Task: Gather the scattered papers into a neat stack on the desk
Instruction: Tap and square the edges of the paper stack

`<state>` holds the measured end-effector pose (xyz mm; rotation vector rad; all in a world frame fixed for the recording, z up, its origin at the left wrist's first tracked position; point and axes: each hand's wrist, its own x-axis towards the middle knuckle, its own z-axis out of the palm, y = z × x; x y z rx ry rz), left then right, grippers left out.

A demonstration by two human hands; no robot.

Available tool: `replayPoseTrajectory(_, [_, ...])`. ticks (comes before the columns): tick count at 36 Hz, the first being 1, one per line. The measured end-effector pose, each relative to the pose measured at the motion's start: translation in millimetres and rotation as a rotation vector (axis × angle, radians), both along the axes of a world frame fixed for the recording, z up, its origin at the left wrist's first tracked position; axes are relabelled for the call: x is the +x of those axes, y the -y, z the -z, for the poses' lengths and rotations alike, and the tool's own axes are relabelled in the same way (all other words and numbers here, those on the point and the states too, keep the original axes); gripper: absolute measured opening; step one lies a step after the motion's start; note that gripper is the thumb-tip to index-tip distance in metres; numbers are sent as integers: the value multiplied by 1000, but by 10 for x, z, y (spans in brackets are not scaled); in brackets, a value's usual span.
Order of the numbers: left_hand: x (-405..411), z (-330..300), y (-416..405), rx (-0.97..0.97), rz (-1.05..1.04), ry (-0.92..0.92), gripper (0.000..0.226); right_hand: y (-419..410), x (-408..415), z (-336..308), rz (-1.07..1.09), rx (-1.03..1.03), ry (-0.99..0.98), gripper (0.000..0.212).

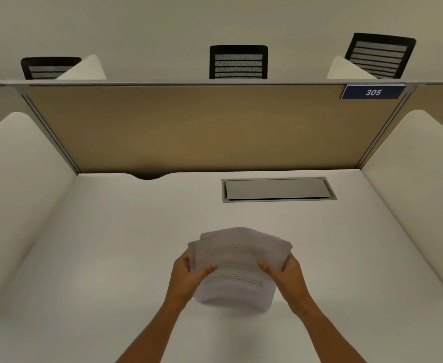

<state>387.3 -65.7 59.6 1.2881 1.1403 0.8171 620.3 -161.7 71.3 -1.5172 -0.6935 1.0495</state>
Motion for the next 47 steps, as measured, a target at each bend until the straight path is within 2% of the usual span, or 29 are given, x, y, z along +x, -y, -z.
replayPoseTrajectory(4, [98, 22, 35, -14, -45, 12, 38, -54, -69, -17, 4, -3, 22, 13])
replayPoseTrajectory(6, [125, 6, 37, -10, -63, 34, 34, -61, -67, -58, -1, 16, 16, 8])
replayPoseTrajectory(11, [71, -23, -1, 18, -52, 42, 37, -25, 38, -111, -10, 53, 31, 22])
replayPoseTrajectory(15, [26, 5, 35, -12, -14, 22, 32, 8, 85, 13, -39, -5, 15, 28])
replayPoseTrajectory(22, [59, 129, 97, -80, 1, -18, 26, 0, 27, 137, -50, -48, 22, 17])
replayPoseTrajectory(29, [55, 168, 127, -70, -35, 5, 37, 40, 53, 103, -24, -17, 9, 25])
replayPoseTrajectory(35, [86, 261, 233, -91, -46, -31, 38, 77, 76, 198, -19, -60, 49, 29])
replayPoseTrajectory(42, [187, 287, 302, -132, -103, 6, 28, 57, 57, 162, -15, -63, 47, 18])
replayPoseTrajectory(47, [230, 421, 338, -201, -81, -102, 7, 73, 3, 259, -82, -117, 92, 18])
